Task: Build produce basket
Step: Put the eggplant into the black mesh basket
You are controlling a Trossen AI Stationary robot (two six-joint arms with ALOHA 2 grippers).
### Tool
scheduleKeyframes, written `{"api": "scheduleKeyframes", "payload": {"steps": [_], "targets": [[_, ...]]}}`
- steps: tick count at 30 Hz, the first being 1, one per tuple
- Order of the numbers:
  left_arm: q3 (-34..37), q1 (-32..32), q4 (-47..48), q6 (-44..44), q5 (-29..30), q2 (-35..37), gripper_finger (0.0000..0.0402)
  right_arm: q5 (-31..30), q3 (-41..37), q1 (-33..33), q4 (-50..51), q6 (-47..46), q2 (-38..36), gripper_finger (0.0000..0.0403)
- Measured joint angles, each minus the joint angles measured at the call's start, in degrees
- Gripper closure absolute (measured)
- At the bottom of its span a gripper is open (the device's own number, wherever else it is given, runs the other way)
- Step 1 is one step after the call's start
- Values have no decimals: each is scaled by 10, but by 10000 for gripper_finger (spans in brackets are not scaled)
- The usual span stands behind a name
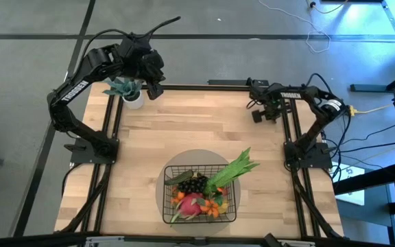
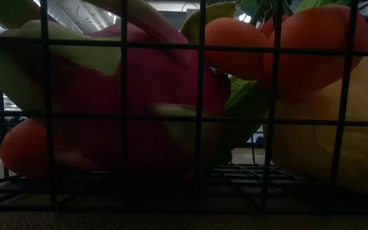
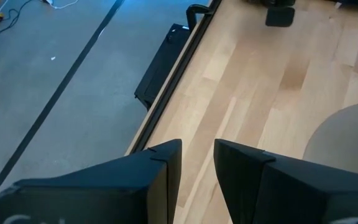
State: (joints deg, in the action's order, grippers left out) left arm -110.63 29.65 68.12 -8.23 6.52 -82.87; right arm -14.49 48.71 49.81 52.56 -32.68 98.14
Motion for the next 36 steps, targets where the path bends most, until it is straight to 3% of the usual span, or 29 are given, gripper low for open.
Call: {"api": "scheduleKeyframes", "payload": {"steps": [8,17,26,31,36], "targets": [[0,0,5,-14,0,0,318,116,47,-66,-14,77,-27,397],[0,0,4,-14,0,0,318,113,138,-156,-4,121,-33,397],[0,0,23,44,-3,0,318,163,270,-248,-7,238,-34,400],[0,1,67,66,-51,0,318,167,331,-295,-47,334,-35,400],[0,-12,71,66,-102,0,318,231,358,-331,-117,373,-35,400]]}}
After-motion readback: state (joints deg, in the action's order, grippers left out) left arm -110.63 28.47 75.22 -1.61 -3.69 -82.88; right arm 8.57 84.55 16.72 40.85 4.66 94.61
